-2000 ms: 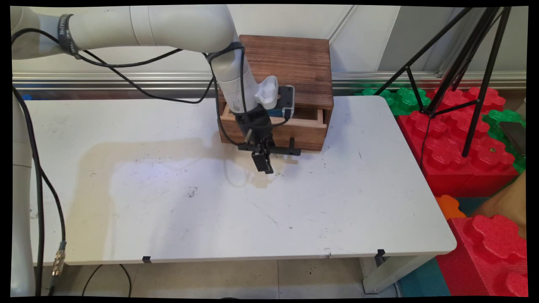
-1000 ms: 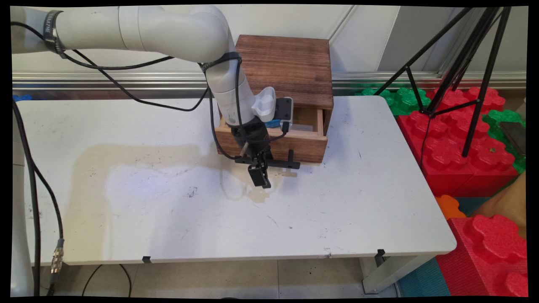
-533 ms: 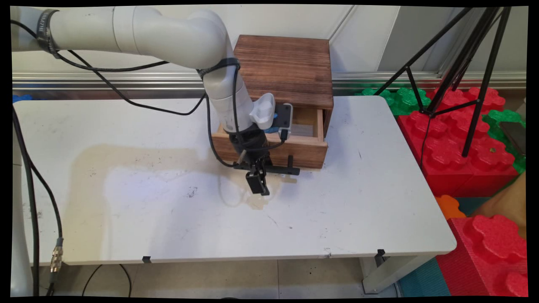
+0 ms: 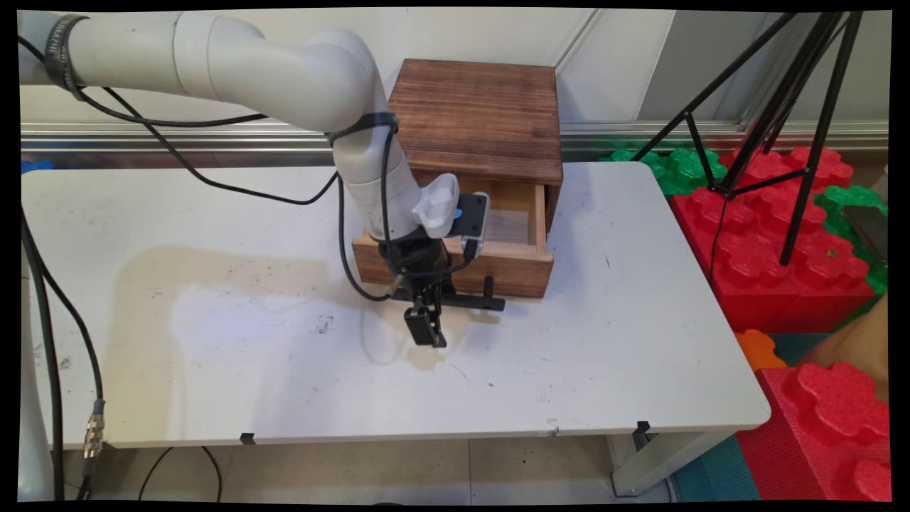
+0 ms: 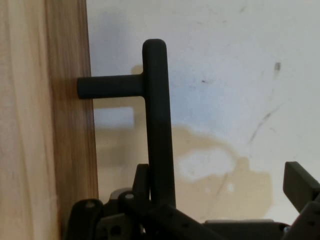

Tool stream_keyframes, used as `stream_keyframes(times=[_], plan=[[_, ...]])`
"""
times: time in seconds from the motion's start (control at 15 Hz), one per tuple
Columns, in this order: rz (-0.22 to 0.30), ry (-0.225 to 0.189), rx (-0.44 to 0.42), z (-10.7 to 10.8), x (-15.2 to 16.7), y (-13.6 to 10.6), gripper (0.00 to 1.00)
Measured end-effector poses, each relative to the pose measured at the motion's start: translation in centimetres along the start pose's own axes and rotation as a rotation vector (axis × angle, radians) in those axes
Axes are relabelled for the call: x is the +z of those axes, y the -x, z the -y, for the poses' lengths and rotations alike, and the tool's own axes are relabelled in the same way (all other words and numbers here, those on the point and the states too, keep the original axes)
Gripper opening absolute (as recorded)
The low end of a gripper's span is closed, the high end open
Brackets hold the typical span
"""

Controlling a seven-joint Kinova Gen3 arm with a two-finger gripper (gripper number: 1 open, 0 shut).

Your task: Open the drawer

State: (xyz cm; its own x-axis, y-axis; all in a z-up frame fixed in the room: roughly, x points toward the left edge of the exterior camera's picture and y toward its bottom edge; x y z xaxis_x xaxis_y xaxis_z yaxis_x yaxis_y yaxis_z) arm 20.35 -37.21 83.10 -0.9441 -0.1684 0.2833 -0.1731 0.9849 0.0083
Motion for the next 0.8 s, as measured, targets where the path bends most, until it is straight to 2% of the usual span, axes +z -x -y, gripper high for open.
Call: stream_keyframes(times=[0.8], plan=[[-0.001, 0.005, 0.036, -2.8, 0.2, 0.2, 1.0]])
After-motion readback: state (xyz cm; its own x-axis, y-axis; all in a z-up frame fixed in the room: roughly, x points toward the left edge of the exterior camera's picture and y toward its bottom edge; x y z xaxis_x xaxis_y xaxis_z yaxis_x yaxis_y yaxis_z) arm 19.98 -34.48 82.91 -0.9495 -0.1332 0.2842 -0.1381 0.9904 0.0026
